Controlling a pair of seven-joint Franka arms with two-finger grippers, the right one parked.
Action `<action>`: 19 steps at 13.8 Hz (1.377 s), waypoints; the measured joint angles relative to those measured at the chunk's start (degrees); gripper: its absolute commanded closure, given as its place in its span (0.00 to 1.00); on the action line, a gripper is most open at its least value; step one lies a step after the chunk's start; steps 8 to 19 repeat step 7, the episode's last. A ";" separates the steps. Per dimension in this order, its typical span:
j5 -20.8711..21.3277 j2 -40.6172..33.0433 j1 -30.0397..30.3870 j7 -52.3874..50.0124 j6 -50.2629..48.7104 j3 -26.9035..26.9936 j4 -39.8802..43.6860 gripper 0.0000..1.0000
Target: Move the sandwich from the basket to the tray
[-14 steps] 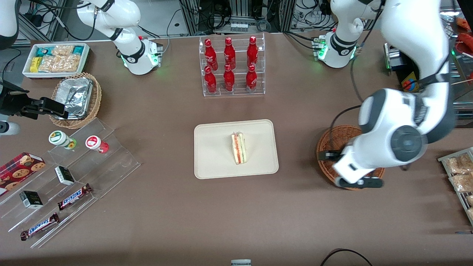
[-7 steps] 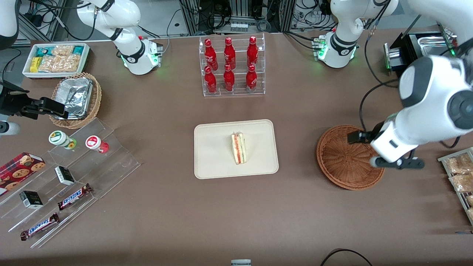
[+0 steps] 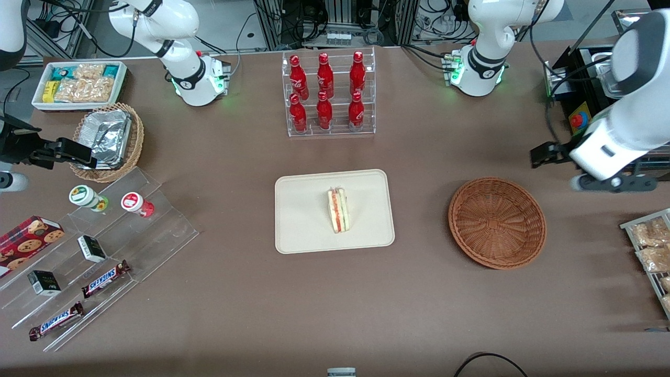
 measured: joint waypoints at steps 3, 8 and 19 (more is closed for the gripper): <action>0.03 -2.70 2.51 1.66 -2.41 -0.01 0.00 0.00; 1.06 -5.87 2.90 3.27 -5.96 -0.09 0.15 0.00; 1.06 -5.87 2.90 3.27 -5.96 -0.09 0.15 0.00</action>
